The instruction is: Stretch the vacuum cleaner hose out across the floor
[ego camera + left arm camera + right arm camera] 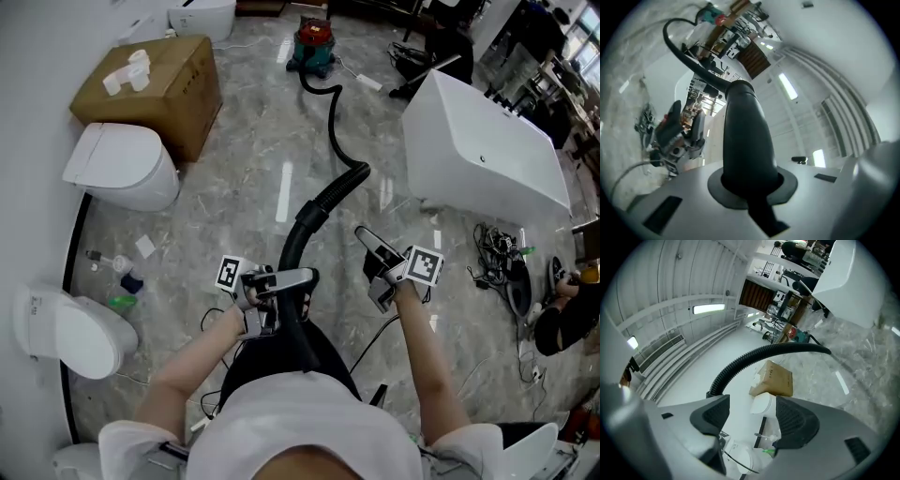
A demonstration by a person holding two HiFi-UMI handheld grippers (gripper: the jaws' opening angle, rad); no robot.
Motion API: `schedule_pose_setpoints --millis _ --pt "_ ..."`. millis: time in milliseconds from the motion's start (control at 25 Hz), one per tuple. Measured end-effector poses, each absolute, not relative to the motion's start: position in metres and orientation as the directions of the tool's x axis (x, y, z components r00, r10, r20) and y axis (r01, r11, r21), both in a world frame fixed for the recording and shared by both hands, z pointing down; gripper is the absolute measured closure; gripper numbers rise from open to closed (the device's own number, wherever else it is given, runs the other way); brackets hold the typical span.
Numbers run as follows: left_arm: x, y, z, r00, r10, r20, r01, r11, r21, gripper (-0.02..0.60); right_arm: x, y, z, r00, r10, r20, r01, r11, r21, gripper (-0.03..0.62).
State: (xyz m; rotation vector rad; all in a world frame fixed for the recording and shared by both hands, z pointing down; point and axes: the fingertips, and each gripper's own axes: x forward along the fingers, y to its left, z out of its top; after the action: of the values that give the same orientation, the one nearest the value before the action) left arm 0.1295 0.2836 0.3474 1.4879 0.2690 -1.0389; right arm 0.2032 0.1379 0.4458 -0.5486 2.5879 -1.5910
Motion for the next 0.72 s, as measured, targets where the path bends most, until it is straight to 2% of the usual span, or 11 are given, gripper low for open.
schedule_pose_setpoints --millis 160,280,400,520,560,640,720 --pt "0.131 0.269 0.335 0.406 -0.458 -0.791 0.824 -0.192 0.533 0.554 0.184 0.145 0.438 -0.945 -0.321 0.062 -0.193 0.394 -0.899 0.298" --pt "0.138 0.262 0.331 0.329 -0.486 -0.81 0.873 -0.171 0.457 0.554 0.171 0.146 0.43 -0.933 -0.356 -0.057 -0.06 0.31 -0.949 0.298" --pt "0.142 0.262 0.32 0.233 -0.492 -0.839 0.919 -0.17 0.355 0.554 0.167 0.125 0.427 -0.825 -0.496 -0.269 0.223 0.151 -0.963 0.298" --pt "0.143 0.27 0.312 0.179 -0.487 -0.855 0.945 -0.156 0.287 0.554 0.187 0.086 0.42 -0.538 -0.693 -0.479 0.616 0.064 -0.785 0.298" --pt "0.145 0.274 0.311 0.174 -0.486 -0.857 0.951 -0.145 0.275 0.553 0.192 0.075 0.417 -0.468 -0.723 -0.508 0.689 0.061 -0.722 0.298" --pt "0.146 0.283 0.31 0.161 -0.482 -0.861 0.96 -0.124 0.249 0.552 0.184 0.061 0.412 -0.467 -0.712 -0.524 0.701 0.063 -0.71 0.299" --pt "0.145 0.289 0.31 0.158 -0.48 -0.863 0.963 -0.117 0.241 0.552 0.165 0.055 0.405 -0.552 -0.661 -0.509 0.628 0.073 -0.775 0.31"
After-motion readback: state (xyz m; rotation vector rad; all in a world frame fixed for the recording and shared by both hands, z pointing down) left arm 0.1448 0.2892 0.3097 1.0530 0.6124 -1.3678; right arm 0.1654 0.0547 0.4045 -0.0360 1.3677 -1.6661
